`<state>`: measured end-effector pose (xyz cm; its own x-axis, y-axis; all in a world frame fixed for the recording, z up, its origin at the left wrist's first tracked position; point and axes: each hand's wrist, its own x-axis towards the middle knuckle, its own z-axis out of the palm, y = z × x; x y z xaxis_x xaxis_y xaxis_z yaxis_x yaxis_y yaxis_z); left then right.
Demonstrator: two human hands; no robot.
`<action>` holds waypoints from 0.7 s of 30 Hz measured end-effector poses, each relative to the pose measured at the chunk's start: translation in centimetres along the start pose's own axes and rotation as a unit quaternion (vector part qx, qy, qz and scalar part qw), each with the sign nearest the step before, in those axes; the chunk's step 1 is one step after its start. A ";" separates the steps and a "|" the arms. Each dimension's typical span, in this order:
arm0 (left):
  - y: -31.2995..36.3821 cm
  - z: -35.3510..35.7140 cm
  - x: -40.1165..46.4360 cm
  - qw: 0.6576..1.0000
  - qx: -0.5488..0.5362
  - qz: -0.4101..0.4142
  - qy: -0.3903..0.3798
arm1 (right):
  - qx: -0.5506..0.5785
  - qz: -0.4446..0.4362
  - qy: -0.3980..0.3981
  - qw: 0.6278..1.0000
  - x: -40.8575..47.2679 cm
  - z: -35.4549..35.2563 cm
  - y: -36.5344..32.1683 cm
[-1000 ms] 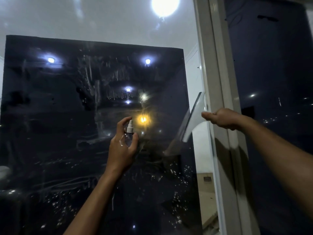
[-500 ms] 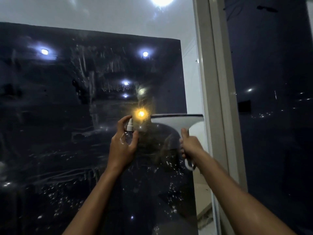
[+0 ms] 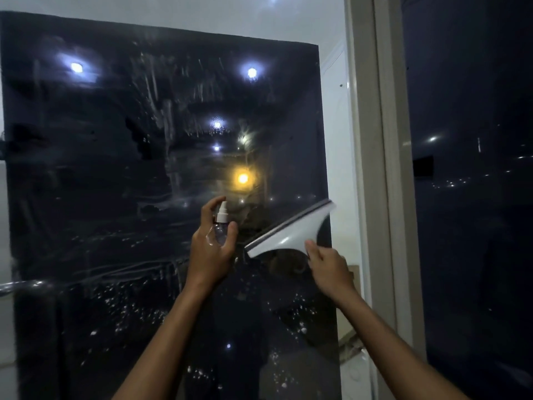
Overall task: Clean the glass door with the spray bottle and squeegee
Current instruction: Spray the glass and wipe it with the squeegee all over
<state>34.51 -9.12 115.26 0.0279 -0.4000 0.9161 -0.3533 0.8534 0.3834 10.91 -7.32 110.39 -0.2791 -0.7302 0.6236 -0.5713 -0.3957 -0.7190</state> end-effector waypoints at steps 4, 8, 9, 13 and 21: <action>0.2 -0.6 0.3 1.000 0.003 -0.006 0.002 | -0.202 -0.154 -0.115 0.960 3.8 0.5 -4.5; -0.2 -0.6 0.1 1.000 -0.011 -0.022 -0.007 | -0.315 -0.163 -0.187 0.916 6.4 0.2 -5.5; -0.4 -0.6 0.0 1.000 -0.013 -0.023 -0.009 | -0.329 -0.156 -0.191 0.912 6.8 -0.5 -5.0; -1.1 -0.7 -0.6 1.000 -0.007 -0.023 -0.003 | -0.400 -0.103 -0.182 0.892 7.5 -4.8 -1.1; -1.4 -2.4 -1.6 1.000 0.018 -0.008 -0.004 | -0.429 -0.003 -0.136 0.893 7.9 -12.6 3.4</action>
<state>37.16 -8.84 113.53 0.0265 -0.4155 0.9092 -0.3869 0.8344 0.3926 -2.97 -7.46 116.71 -0.1441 -0.8838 0.4452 -0.9857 0.0886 -0.1434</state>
